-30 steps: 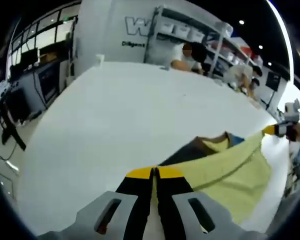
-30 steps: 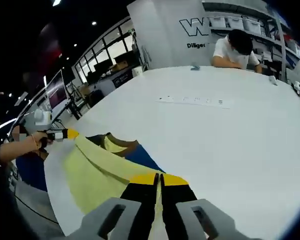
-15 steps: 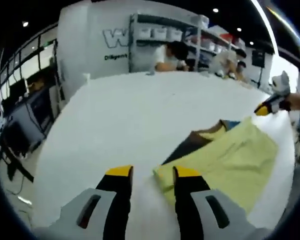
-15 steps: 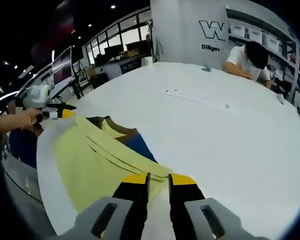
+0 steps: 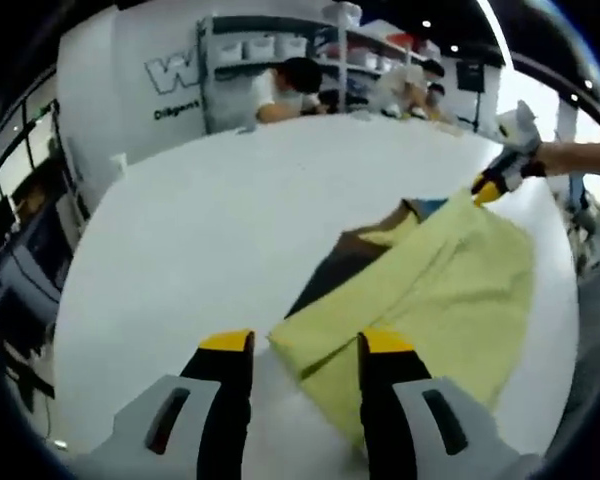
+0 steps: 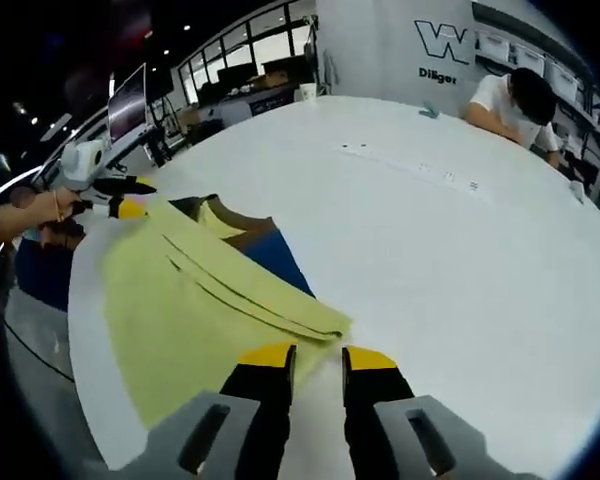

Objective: Fold the garment on the visible template until the final outline fits inside the template.

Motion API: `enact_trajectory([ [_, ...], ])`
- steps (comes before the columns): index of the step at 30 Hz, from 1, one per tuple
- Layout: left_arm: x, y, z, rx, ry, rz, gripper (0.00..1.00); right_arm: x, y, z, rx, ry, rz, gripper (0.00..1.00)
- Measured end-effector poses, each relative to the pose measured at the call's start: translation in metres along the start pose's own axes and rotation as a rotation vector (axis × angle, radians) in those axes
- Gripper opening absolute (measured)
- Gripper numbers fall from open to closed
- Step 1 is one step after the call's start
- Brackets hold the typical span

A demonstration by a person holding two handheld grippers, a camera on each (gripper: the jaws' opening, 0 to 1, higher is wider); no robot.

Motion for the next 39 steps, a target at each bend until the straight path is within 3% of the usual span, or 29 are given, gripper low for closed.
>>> enact_trajectory([
  [6, -0.004, 0.006, -0.005, -0.025, -0.021, -0.017, 0.39, 0.002, 0.004, 0.003, -0.003, 0.003, -0.003, 0.12],
  [9, -0.014, 0.009, -0.012, -0.04, -0.05, 0.009, 0.39, -0.001, 0.009, 0.009, 0.01, 0.013, -0.002, 0.12],
  [13, -0.02, 0.011, -0.009, -0.029, -0.078, 0.028, 0.39, 0.003, 0.015, 0.015, 0.01, 0.018, -0.008, 0.1],
  [14, -0.025, 0.01, -0.006, -0.022, -0.098, 0.066, 0.39, 0.004, 0.016, 0.016, 0.012, 0.022, -0.009, 0.1],
  [19, -0.038, 0.004, 0.022, 0.072, -0.112, 0.111, 0.36, 0.009, 0.013, 0.029, 0.069, 0.059, -0.029, 0.1],
  [21, -0.05, -0.002, 0.027, 0.116, -0.15, 0.146, 0.34, 0.015, 0.012, 0.033, 0.1, 0.093, -0.037, 0.1],
  [24, -0.05, -0.009, 0.033, 0.139, -0.159, 0.158, 0.33, 0.017, 0.007, 0.042, 0.137, 0.139, -0.025, 0.09],
  [26, -0.051, -0.013, 0.032, 0.16, -0.192, 0.145, 0.31, 0.019, 0.005, 0.042, 0.131, 0.134, -0.026, 0.09],
  [30, -0.056, -0.018, 0.018, 0.134, -0.209, 0.15, 0.31, 0.019, 0.004, 0.04, 0.118, 0.126, -0.028, 0.09],
  [35, -0.041, -0.02, 0.009, 0.118, -0.214, 0.12, 0.31, 0.014, 0.004, 0.034, 0.104, 0.128, -0.015, 0.09],
  [39, -0.036, -0.017, 0.001, 0.069, -0.196, 0.077, 0.31, 0.012, 0.004, 0.029, 0.091, 0.122, -0.008, 0.09],
])
Point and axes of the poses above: the point that each gripper's makers call its tool centre point, and the gripper's own axes: y roughly forward along the fingers, x roughly to its right, z roughly out of its top, the point moved 3 cm from there along -y, roughly backward along the fingers, and after that the axes turned 14 degrees about -z, right-handed, at the moved point
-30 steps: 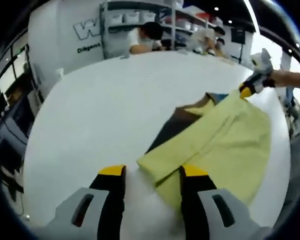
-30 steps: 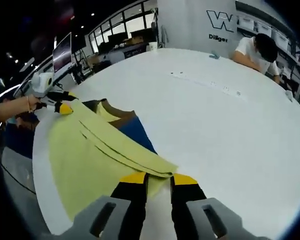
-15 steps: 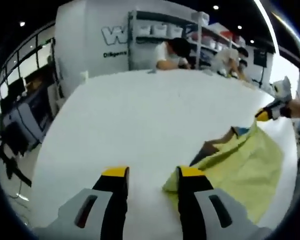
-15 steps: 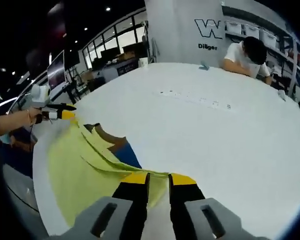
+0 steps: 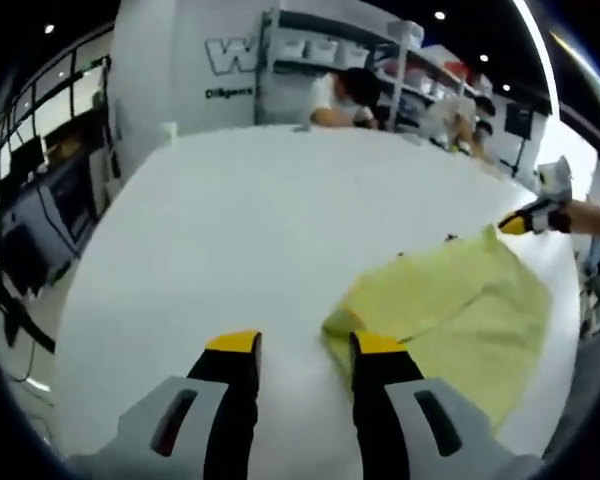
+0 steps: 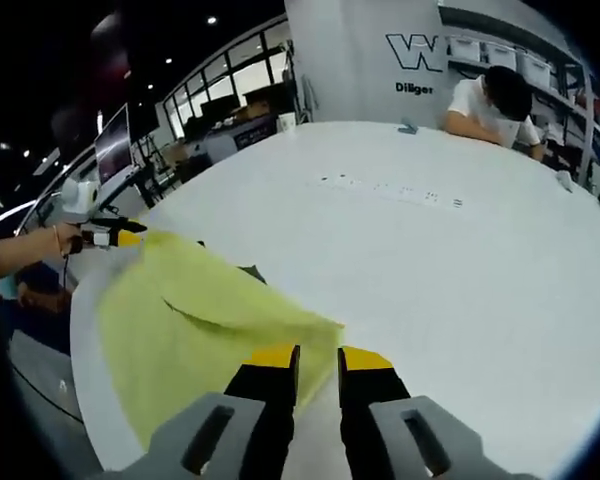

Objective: Fold the garment on the visible template until the final outline fits inside the template.

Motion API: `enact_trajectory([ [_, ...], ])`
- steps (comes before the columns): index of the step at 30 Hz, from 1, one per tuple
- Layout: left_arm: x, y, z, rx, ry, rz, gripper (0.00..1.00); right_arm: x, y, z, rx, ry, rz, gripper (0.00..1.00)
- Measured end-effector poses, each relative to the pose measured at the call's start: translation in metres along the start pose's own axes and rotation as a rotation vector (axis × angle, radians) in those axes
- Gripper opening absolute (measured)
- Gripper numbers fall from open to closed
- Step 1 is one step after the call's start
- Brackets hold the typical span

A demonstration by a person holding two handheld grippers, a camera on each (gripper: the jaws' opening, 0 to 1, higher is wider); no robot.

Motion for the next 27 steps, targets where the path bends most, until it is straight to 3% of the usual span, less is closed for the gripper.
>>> enact_trajectory([
  [4, -0.002, 0.011, -0.001, -0.005, -0.005, -0.023, 0.31, -0.001, -0.001, -0.003, -0.011, 0.009, 0.001, 0.09],
  [6, 0.002, 0.018, 0.006, 0.035, -0.001, -0.049, 0.32, -0.002, -0.001, -0.004, -0.013, 0.012, 0.002, 0.09],
  [8, 0.002, 0.022, 0.007, 0.034, -0.011, -0.047, 0.33, -0.005, -0.004, -0.005, -0.014, 0.009, 0.003, 0.09],
  [13, -0.007, 0.031, 0.022, 0.071, -0.004, -0.03, 0.29, -0.007, -0.011, -0.008, -0.02, 0.009, 0.004, 0.09],
  [15, -0.009, 0.024, 0.024, 0.093, -0.019, 0.013, 0.28, -0.007, -0.012, -0.009, -0.017, 0.016, 0.005, 0.09],
  [20, -0.027, 0.014, 0.014, 0.084, -0.068, 0.117, 0.22, -0.007, -0.015, -0.012, -0.02, 0.026, 0.009, 0.09],
  [22, -0.025, 0.011, 0.012, 0.077, -0.061, 0.116, 0.2, -0.008, -0.015, -0.012, -0.017, 0.043, 0.016, 0.08],
  [27, -0.021, 0.007, 0.0, 0.07, -0.069, 0.039, 0.24, -0.01, -0.013, -0.017, -0.024, 0.034, 0.023, 0.08],
])
Point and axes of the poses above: the point that each gripper's makers call its tool centre point, and the gripper's own axes: y roughly forward along the fingers, x roughly to its right, z roughly out of its top, the point moved 3 cm from there along -y, roughly backward along the fingers, and after that the axes turned 14 degrees about -z, right-handed, at the moved point
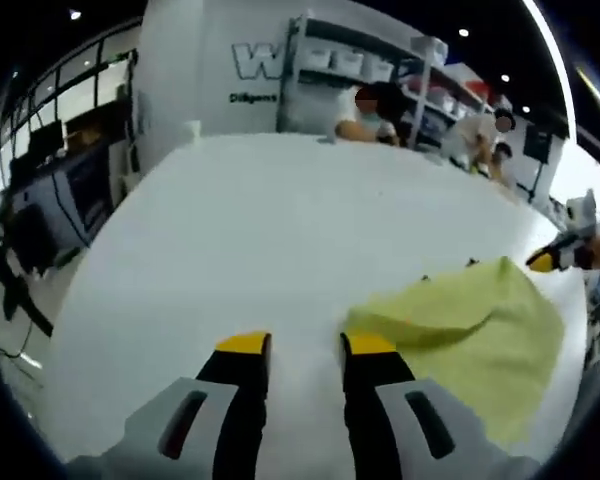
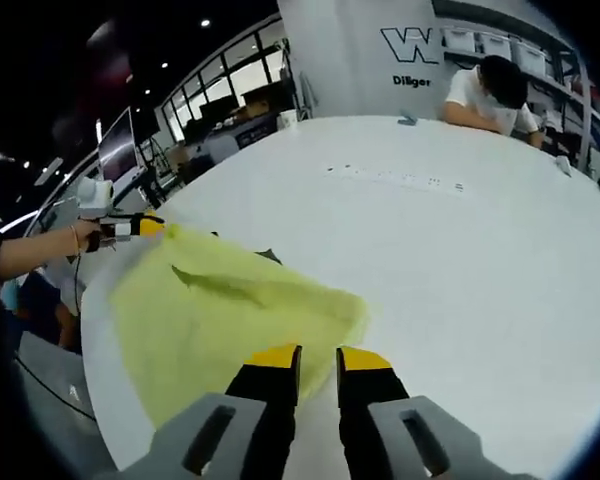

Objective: Fold the garment on the visible template until the final outline fits inside the template.

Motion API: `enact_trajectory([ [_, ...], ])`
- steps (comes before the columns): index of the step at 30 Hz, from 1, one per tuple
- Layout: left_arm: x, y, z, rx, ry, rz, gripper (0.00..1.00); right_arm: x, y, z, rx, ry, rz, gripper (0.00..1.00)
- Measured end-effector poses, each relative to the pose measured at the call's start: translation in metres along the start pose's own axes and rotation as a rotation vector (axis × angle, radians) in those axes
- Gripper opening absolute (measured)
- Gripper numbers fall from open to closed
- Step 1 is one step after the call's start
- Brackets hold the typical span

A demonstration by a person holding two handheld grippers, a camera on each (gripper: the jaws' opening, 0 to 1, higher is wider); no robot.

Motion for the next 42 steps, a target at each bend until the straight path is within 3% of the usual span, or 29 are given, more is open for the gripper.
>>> enact_trajectory([
  [2, 0.012, -0.001, -0.009, -0.029, 0.02, -0.043, 0.25, -0.001, 0.0, -0.001, -0.001, 0.007, 0.0, 0.08],
  [6, 0.02, 0.007, -0.007, -0.032, 0.052, -0.092, 0.27, 0.0, 0.001, -0.001, 0.005, 0.012, 0.004, 0.08],
  [13, 0.023, 0.025, -0.002, -0.041, 0.057, -0.121, 0.24, 0.002, -0.001, -0.003, -0.002, 0.017, 0.005, 0.08],
  [16, 0.024, 0.033, 0.004, -0.033, 0.027, -0.133, 0.16, 0.002, -0.004, -0.003, -0.006, 0.021, 0.003, 0.08],
  [18, 0.023, 0.035, 0.005, -0.032, 0.008, -0.128, 0.0, 0.001, -0.009, -0.003, 0.002, 0.013, -0.001, 0.08],
  [19, 0.019, 0.034, 0.004, -0.032, -0.013, -0.105, 0.02, 0.001, -0.011, -0.002, 0.004, 0.015, -0.001, 0.08],
  [20, 0.02, 0.036, 0.005, -0.026, -0.012, -0.122, 0.01, 0.001, -0.01, -0.001, 0.008, 0.016, 0.002, 0.07],
  [29, 0.017, 0.033, -0.002, -0.006, -0.137, -0.068, 0.03, 0.002, -0.009, 0.003, 0.013, 0.01, 0.003, 0.08],
  [31, 0.006, 0.027, 0.0, 0.02, -0.126, 0.022, 0.05, 0.001, -0.01, 0.001, 0.01, 0.007, 0.002, 0.08],
  [33, 0.003, 0.017, 0.0, 0.063, -0.192, 0.065, 0.09, 0.0, -0.011, -0.001, 0.009, 0.011, 0.002, 0.08],
  [34, -0.002, 0.011, -0.002, 0.064, -0.215, 0.103, 0.05, 0.0, -0.012, -0.003, 0.007, 0.013, 0.001, 0.08],
  [35, -0.006, 0.009, -0.003, 0.063, -0.213, 0.115, 0.0, 0.0, -0.012, -0.005, 0.006, 0.012, -0.001, 0.08],
  [38, -0.025, -0.006, -0.008, 0.065, -0.212, 0.156, 0.0, -0.001, -0.013, -0.009, 0.0, 0.017, 0.001, 0.08],
  [40, -0.022, -0.015, -0.01, 0.066, -0.192, 0.183, 0.0, -0.002, -0.017, -0.011, -0.001, 0.015, 0.002, 0.08],
  [42, -0.011, -0.025, -0.012, 0.073, -0.179, 0.165, 0.0, -0.007, -0.023, -0.015, -0.006, 0.009, 0.002, 0.08],
])
Point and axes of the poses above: the point that each gripper's makers call its tool centre point, and the gripper's own axes: y roughly forward along the fingers, x roughly to its right, z roughly out of its top, the point moved 3 cm from there along -y, roughly backward along the fingers, and after that the axes turned 14 degrees about -z, right-handed, at the moved point
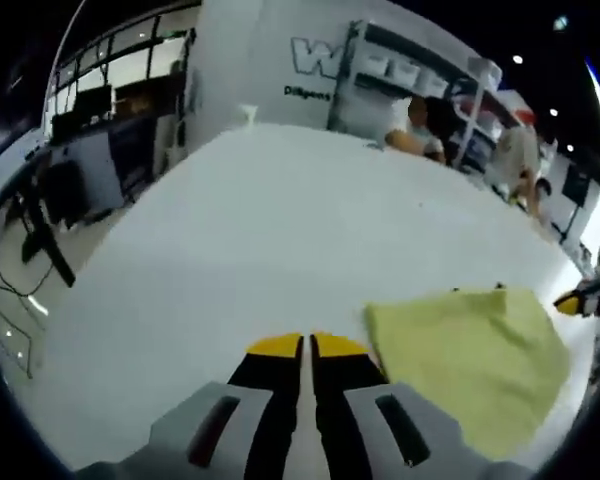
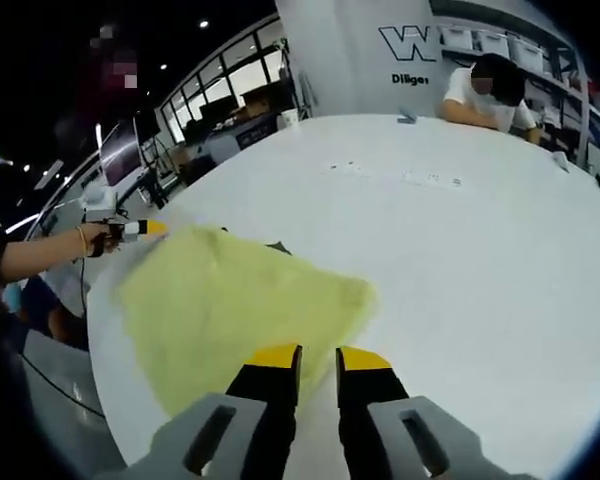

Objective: Fold the garment on the visible template until the final outline fits inside the template.

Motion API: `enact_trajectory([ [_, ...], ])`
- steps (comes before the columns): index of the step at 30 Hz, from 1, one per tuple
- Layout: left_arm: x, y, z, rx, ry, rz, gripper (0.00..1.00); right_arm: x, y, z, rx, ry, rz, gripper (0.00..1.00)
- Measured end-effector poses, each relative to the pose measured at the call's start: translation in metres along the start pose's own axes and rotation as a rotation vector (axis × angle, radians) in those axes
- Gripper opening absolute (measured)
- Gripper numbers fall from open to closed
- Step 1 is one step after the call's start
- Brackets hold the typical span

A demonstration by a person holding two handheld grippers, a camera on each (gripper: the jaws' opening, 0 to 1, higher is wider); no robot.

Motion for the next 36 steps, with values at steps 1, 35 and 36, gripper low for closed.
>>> enact_trajectory([
  [1, 0.004, -0.003, -0.001, 0.006, -0.005, -0.026, 0.01, -0.002, -0.001, -0.002, -0.005, -0.007, 0.002, 0.08],
  [35, 0.082, -0.085, -0.102, -0.164, 0.019, -0.289, 0.17, -0.042, -0.042, -0.086, -0.139, -0.027, 0.043, 0.08],
  [36, 0.083, -0.086, -0.105, -0.17, 0.017, -0.293, 0.16, -0.043, -0.046, -0.089, -0.14, -0.024, 0.042, 0.07],
])
Point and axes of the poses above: the point that each gripper's makers call its tool centre point, and the gripper's own axes: y roughly forward along the fingers, x roughly to its right, z roughly out of its top, the point moved 3 cm from there along -y, roughly backward along the fingers, and after that the axes turned 14 degrees about -z, right-handed, at the moved point
